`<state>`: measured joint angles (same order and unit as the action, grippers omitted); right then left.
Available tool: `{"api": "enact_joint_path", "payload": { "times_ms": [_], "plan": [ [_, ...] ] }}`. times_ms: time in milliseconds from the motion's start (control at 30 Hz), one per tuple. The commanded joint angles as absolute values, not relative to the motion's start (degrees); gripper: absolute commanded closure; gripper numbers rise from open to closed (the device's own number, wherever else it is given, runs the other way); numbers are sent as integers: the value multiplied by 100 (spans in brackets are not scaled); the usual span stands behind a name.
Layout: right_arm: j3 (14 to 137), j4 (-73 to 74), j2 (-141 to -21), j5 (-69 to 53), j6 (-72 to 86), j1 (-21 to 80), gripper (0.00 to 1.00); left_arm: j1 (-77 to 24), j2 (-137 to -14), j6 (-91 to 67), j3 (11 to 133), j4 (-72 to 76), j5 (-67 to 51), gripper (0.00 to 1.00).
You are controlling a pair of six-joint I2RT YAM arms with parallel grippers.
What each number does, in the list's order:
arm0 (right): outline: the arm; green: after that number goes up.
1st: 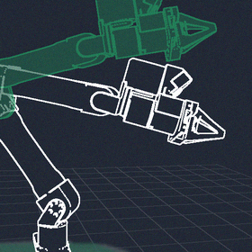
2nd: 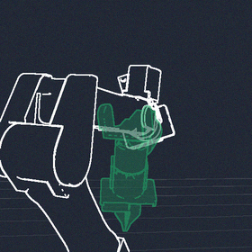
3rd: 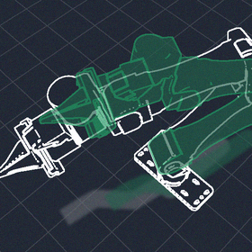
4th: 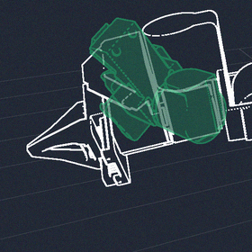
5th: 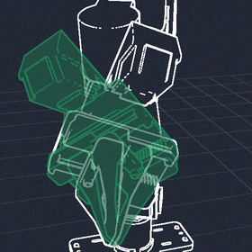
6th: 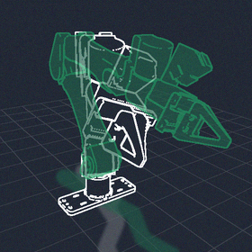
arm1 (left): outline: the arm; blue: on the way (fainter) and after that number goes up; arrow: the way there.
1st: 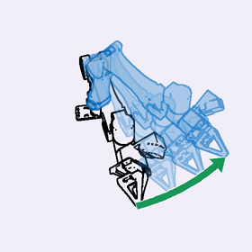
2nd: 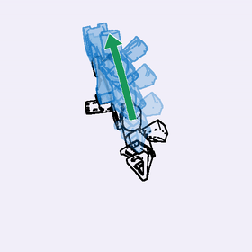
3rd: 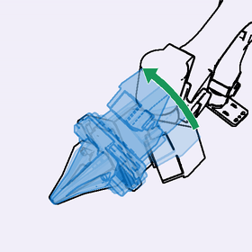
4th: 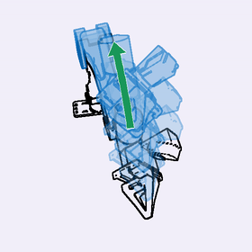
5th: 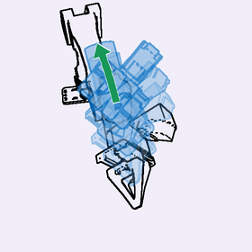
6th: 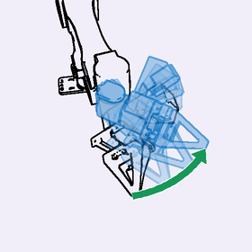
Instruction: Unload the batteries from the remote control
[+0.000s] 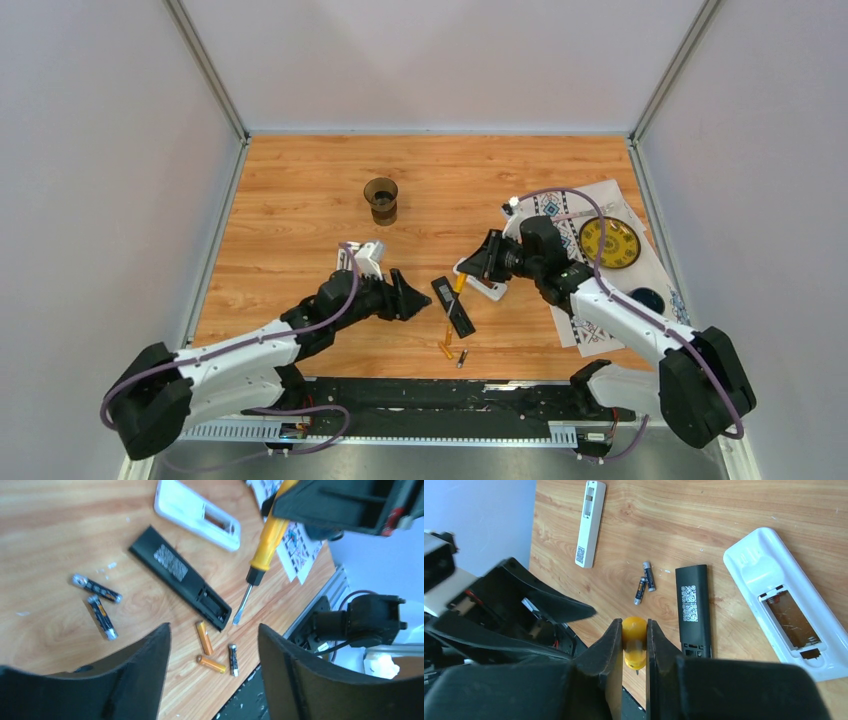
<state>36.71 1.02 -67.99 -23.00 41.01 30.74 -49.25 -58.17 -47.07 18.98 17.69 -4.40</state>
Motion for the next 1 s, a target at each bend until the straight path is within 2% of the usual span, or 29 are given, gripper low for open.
{"api": "enact_joint_path", "payload": {
  "times_ms": [0, 33, 167, 300, 567, 967],
  "plan": [
    [3929, 325, -6627, -2215, 3868, 3094, 100, -4510, -4829, -4825, 1609, 1503, -667, 20],
    [3937, 421, -6592, -2180, 3850, 3094, 100, -4430, -4660, -4886, 1521, 1546, -720, 12],
    [3964, 615, -6487, -2039, 3692, 3076, 100, -4131, -3755, -5115, 1030, 1644, -738, 0],
    [3973, 878, -6443, -1986, 3507, 3015, 100, -4017, -3034, -4835, 1072, 839, -616, 0],
    [3560, 1502, -6320, -2021, 3296, 2594, 100, -4017, -2874, -3983, 1871, -1009, -159, 0],
    [2821, 1731, -6521, -1819, 3489, 1837, 100, -4025, -3401, -3551, 2461, -1397, -141, 2]
  ]
}}
